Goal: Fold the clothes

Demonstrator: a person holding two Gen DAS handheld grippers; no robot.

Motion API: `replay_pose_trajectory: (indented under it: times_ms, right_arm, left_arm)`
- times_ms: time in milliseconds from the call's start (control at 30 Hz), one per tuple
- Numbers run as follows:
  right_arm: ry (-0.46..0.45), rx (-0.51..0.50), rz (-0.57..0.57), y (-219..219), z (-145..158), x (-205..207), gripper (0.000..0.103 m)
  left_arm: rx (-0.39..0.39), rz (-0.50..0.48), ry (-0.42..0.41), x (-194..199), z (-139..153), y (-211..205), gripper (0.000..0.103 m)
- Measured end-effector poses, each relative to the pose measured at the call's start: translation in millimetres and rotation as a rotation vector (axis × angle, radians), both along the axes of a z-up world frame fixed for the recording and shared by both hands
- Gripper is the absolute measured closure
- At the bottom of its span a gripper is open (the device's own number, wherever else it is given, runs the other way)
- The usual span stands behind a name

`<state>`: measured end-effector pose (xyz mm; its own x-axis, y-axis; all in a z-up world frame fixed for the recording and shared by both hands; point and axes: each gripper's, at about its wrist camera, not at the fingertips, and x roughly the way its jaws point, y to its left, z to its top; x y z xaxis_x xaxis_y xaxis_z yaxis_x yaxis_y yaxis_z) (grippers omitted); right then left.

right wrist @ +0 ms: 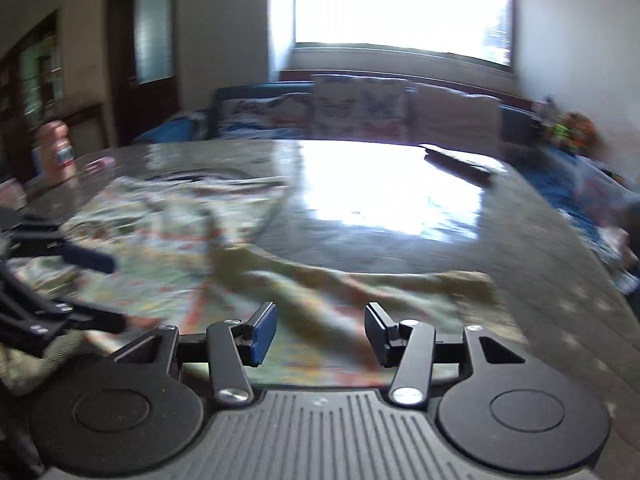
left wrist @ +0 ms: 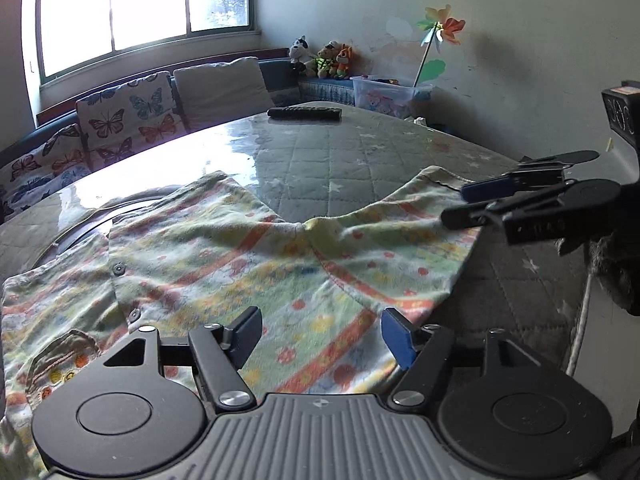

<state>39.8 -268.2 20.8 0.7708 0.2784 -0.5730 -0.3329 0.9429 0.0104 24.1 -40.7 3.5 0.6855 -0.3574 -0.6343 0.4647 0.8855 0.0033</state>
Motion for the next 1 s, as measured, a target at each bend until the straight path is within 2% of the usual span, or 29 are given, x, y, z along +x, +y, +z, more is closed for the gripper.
replay_pose_trajectory:
  times_ms: [167, 267, 500, 567, 633, 700, 767, 1000]
  right_arm:
    - [0.006, -0.018, -0.178, -43.1, -10.7, 16.7, 0.054]
    - [0.021, -0.019, -0.259, -64.6, -20.3, 25.6, 0.055]
    - [0.066, 0.055, -0.313, -83.7, -34.9, 32.4, 0.057]
    - [0.062, 0.056, -0.304, -83.2, -34.4, 31.2, 0.065]
    - [0.063, 0.073, -0.303, -83.4, -33.8, 30.4, 0.068]
    - [0.062, 0.094, -0.305, -84.1, -31.8, 30.3, 0.085]
    - [0.059, 0.117, -0.307, -84.8, -29.1, 30.2, 0.094]
    - [0.002, 0.151, -0.299, -84.6, -10.1, 33.3, 0.096]
  left_arm:
    - [-0.006, 0.048, 0.006, 10.3, 5.6, -2.5, 0.021]
    - [-0.006, 0.078, 0.004, 15.3, 11.4, -2.8, 0.017]
    - [0.018, 0.129, 0.022, 26.1, 11.2, -8.9, 0.013]
    - [0.031, 0.141, 0.040, 29.1, 5.9, -10.9, 0.013]
    - [0.046, 0.147, 0.054, 30.8, 1.4, -12.7, 0.013]
    - [0.056, 0.144, 0.062, 31.0, -1.5, -14.8, 0.013]
    - [0.066, 0.133, 0.065, 30.5, -3.3, -17.7, 0.013]
    - [0.106, 0.099, 0.064, 26.4, -10.2, -25.7, 0.013]
